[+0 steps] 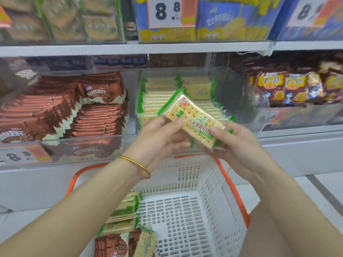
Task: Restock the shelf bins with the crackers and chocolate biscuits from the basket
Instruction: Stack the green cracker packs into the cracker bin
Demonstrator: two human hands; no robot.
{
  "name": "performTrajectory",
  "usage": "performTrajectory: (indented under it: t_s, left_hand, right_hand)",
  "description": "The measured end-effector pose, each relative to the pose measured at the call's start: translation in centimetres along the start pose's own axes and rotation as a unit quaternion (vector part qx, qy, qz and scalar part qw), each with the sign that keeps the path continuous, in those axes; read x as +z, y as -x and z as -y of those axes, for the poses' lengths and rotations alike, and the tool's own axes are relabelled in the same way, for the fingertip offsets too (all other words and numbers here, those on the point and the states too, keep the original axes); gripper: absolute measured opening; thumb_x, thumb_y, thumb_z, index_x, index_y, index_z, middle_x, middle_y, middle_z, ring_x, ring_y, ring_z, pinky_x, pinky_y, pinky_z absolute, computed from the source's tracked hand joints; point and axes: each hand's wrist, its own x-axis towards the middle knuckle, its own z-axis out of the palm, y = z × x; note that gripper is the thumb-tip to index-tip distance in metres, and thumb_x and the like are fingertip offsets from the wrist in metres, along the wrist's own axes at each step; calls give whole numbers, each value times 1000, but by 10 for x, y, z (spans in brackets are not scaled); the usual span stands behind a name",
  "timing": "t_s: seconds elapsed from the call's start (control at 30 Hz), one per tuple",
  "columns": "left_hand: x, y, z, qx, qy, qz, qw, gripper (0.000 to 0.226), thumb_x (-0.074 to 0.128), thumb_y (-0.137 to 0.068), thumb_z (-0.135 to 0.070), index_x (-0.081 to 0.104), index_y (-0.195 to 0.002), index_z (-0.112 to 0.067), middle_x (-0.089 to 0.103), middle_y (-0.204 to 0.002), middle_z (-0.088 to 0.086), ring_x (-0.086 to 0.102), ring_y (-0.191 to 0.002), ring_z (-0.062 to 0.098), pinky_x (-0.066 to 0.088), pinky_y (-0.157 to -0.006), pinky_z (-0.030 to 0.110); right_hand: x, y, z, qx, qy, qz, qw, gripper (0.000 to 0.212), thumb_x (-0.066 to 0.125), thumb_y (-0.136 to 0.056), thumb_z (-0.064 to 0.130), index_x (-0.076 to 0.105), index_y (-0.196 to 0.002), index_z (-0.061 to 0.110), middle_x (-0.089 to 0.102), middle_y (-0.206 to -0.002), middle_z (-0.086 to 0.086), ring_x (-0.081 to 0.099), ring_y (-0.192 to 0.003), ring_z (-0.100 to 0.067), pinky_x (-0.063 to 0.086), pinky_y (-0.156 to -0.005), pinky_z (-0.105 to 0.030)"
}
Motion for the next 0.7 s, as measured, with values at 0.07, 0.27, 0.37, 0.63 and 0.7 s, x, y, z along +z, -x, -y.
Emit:
performTrajectory:
  t_s: [0.07, 0.27, 0.37, 0.63, 0.7]
  left_hand:
    - [4, -12, -16, -1, -67, -33, 997, 20, 56, -91, -12, 56, -111, -6, 65, -110, 15, 68, -83, 21, 57, -56, 25]
    - [-7, -52, -33, 204, -493, -116, 838, 14, 55, -92, -20, 61, -105, -21, 58, -97, -12, 54, -94, 7, 44, -79, 19]
    - [-13, -69, -26, 237, -649, -102, 716, 24, 50, -93, -31, 59, -114, -25, 55, -116, -9, 43, -118, 16, 32, -101, 34]
    - [-23, -79, -7, 191, -715, -56, 671, 42, 24, -97, -45, 52, -123, -29, 48, -127, -13, 34, -123, 11, 26, -102, 33]
    - [-23, -80, -5, 189, -712, -55, 674, 42, 23, -97, -45, 53, -122, -29, 49, -125, -14, 35, -121, 11, 27, -101, 33]
  right_hand:
    - [-14, -22, 20, -50, 23, -91, 994, 20, 64, -83, 10, 60, -102, 8, 71, -95, -9, 69, -83, -19, 59, -67, -33]
    - [-41, -112, 46, -188, 391, -262, 862, 27, 69, -84, 29, 59, -107, 19, 60, -98, 6, 58, -92, -17, 47, -81, -35]
    - [-37, -153, 46, -167, 499, -246, 814, 28, 68, -86, 26, 61, -111, 18, 63, -111, -2, 56, -103, -21, 43, -86, -31]
    - [-51, -214, 33, -95, 469, -228, 848, 51, 73, -82, 17, 50, -127, 6, 53, -128, -14, 53, -114, -28, 41, -83, -27]
    - [-50, -221, 29, -73, 469, -239, 847, 61, 75, -80, 16, 42, -129, 2, 50, -128, -17, 53, -114, -32, 44, -87, -33]
